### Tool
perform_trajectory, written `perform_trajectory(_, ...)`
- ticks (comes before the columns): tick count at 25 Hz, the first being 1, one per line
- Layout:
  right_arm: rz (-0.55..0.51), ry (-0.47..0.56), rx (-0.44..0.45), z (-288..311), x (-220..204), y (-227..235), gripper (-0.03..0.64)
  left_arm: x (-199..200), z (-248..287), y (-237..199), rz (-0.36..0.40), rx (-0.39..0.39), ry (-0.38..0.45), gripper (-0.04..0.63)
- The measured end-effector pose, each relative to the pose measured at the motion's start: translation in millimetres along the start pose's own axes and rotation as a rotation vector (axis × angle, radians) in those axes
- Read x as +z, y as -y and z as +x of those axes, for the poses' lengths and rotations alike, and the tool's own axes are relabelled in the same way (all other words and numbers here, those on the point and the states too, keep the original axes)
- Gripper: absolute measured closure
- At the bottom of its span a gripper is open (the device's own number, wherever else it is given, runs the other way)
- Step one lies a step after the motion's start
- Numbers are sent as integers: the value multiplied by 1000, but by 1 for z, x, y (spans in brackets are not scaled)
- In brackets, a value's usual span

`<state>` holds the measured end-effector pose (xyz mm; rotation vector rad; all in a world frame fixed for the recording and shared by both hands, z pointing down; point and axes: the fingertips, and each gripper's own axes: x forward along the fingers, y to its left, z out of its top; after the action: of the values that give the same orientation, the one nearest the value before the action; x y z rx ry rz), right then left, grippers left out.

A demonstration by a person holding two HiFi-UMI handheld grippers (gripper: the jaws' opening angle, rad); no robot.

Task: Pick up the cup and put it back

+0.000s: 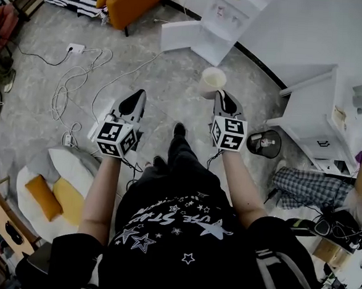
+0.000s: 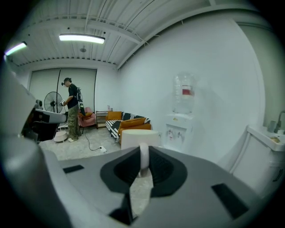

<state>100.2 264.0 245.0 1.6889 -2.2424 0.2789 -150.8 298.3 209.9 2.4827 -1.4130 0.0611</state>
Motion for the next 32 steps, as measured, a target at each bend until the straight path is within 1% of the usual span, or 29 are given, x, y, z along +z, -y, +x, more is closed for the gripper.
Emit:
perform_trajectory(7, 42, -8, -24, 27, 5, 20, 572, 17, 34, -8, 47, -8, -10, 586)
perform_trajectory(10, 42, -12, -23, 51, 8, 25, 572, 18, 55, -17, 46, -11, -22, 586)
perform_trajectory(14, 63, -21, -27, 82, 7, 37, 572, 3, 90, -28, 26, -19, -77, 586)
perform_trajectory(17, 62, -29, -32, 109, 3, 56, 572, -7, 125, -32, 12, -27, -123, 586)
perform_trajectory(23, 75, -98, -31, 169, -20, 99, 572, -30, 199, -42, -3, -37, -210, 586)
perform_trajectory(26, 66, -131, -11, 196, -33, 115, 572, -35, 232, -46, 2, -39, -218, 586)
perform_trajectory(29, 43, -168, 8, 221, -45, 131, 572, -42, 258, -52, 13, -19, -231, 586)
perform_trajectory(32, 33, -192, 14, 244, -56, 143, 572, -58, 276, -62, -6, -5, -259, 586)
